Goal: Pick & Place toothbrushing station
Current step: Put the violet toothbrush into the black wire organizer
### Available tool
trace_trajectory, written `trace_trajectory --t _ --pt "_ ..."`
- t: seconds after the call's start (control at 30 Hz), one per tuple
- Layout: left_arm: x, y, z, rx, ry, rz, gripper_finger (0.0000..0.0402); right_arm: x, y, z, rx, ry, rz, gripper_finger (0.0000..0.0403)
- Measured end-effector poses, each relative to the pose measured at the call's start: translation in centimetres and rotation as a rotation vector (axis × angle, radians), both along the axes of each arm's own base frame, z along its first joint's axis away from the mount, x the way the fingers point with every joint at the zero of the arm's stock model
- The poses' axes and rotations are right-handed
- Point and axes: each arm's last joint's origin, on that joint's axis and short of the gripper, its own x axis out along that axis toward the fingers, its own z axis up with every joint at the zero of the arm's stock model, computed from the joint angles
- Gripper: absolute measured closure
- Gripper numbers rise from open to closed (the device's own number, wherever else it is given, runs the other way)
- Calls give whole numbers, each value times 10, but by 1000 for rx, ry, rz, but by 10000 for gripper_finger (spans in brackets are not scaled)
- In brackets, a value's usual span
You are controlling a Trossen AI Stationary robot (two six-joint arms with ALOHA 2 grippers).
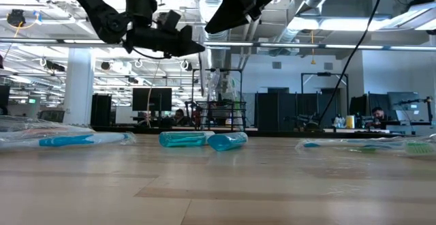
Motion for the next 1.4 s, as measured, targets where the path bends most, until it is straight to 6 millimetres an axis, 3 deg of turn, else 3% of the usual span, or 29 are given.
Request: trace_trajectory --t 0.33,0.73,1.4 --pt "-7 15 -2 -12 27 56 396 0 -1 0 2 -1 -5 284" --pt "-6 16 -3 -4 21 57 396 0 -3 0 2 -4 -10 284" --pt "12 34 -45 -70 80 59 396 0 -5 0 0 3 -18 284"
